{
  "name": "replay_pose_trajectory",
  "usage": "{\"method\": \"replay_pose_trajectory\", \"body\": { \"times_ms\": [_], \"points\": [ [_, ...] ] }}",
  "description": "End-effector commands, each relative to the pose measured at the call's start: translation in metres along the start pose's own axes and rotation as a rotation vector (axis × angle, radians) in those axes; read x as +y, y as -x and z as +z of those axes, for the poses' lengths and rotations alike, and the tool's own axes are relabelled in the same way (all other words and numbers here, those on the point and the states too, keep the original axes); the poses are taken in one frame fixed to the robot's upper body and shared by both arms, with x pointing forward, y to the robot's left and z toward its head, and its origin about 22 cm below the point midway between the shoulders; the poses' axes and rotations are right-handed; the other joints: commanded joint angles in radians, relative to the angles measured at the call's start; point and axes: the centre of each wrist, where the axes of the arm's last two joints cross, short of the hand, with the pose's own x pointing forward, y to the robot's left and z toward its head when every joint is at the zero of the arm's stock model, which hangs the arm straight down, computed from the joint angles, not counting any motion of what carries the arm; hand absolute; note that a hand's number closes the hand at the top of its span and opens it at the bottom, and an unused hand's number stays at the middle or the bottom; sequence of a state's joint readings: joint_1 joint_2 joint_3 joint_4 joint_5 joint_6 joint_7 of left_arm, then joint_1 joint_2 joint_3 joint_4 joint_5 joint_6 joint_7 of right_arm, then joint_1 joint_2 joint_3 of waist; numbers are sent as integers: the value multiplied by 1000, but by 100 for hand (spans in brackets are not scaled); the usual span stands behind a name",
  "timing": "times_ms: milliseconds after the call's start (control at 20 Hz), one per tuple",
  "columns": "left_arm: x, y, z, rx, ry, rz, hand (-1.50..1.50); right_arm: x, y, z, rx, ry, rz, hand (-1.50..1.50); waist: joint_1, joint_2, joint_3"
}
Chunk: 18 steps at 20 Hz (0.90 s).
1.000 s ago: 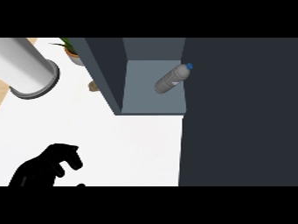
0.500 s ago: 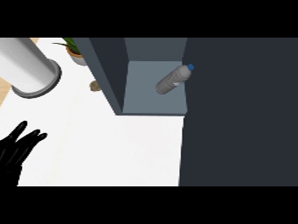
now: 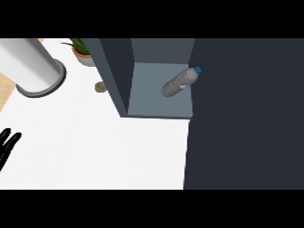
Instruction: Pick up the bottled water, place it into the cabinet and close the cabinet
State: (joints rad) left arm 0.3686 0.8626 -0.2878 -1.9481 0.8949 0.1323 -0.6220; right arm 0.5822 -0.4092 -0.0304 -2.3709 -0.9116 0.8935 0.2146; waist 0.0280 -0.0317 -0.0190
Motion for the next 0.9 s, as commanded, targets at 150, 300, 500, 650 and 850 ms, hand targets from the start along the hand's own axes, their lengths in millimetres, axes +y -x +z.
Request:
{"method": "replay_pose_trajectory", "body": {
  "times_ms": [150, 300, 500, 650, 850],
  "points": [
    [17, -8, 11, 33, -5, -1, -150, 33, -46, -40, 83, -165, 288, 150, 9, -9, -6],
    [21, -11, 14, 29, -21, -8, -150, 30, -42, -47, 77, -139, 252, 150, 13, -7, -6],
    [32, -17, 15, 40, -12, -15, -150, 29, -38, -61, 74, -151, 212, 150, 15, -4, -6],
    [34, -21, 19, 38, -4, -16, -150, 23, -31, -72, 87, -131, 182, 150, 39, -8, -7],
    [42, -27, 19, 29, 11, -16, -150, 23, -28, -91, 67, -138, 145, 150, 38, -6, -5]
  ]
}}
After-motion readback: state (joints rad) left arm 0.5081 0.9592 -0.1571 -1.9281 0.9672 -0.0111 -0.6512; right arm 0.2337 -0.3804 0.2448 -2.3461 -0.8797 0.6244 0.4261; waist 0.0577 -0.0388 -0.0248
